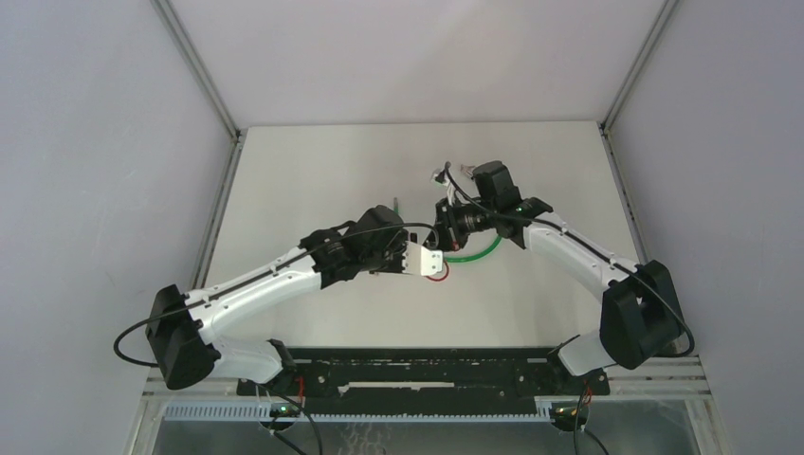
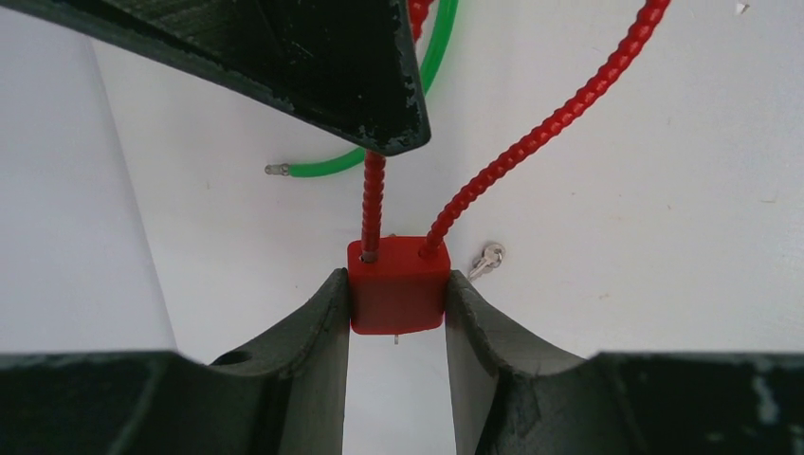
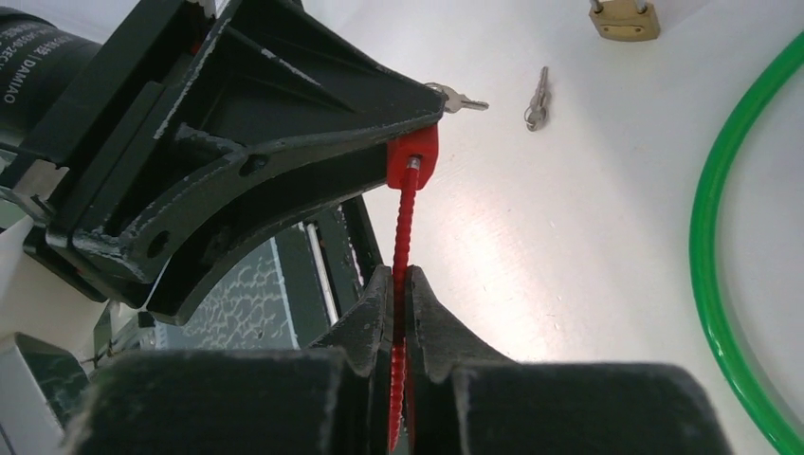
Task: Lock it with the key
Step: Lock the lock.
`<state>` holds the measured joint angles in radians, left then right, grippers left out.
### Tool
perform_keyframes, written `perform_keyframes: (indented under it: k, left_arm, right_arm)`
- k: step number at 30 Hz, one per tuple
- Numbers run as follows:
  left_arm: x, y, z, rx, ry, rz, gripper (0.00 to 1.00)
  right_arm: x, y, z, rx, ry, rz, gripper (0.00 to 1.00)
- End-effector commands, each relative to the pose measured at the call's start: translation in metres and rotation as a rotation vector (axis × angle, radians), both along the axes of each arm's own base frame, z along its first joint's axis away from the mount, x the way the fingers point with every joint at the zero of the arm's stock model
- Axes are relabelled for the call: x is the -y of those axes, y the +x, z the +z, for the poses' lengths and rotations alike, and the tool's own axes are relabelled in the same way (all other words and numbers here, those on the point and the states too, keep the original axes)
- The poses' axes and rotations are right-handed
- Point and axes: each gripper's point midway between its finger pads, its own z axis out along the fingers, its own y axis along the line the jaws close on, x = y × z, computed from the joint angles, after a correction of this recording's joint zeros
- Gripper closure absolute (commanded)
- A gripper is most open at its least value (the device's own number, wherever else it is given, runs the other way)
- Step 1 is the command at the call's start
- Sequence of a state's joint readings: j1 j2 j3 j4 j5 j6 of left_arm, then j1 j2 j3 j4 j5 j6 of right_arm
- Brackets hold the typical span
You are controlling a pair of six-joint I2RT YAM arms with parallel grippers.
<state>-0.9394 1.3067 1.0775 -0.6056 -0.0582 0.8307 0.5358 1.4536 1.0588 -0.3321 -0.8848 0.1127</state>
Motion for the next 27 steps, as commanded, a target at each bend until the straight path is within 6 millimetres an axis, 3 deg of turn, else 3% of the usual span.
perform_keyframes:
  k: [1, 9, 17, 27]
  left_arm:
    - [0.036, 0.017, 0.048, 0.129, -0.195, -0.033, 1.0]
    - [0.036, 0.017, 0.037, 0.118, -0.168, -0.041, 1.0]
    - [0.034, 0.018, 0.032, 0.115, -0.154, -0.028, 1.0]
    - [0.035, 0.028, 0.03, 0.081, -0.202, 0.071, 1.0]
  right_arm:
    - [0.003, 0.007, 0.022, 0.018, 0.081, 0.004, 0.9]
    - [0.01, 0.015, 0.023, 0.026, 0.077, -0.033, 0.73]
    - [0.022, 0.023, 0.027, 0.029, 0.084, -0.064, 0.66]
    - [0.055, 0.039, 0.062, 0.128, 0.141, -0.153, 0.38]
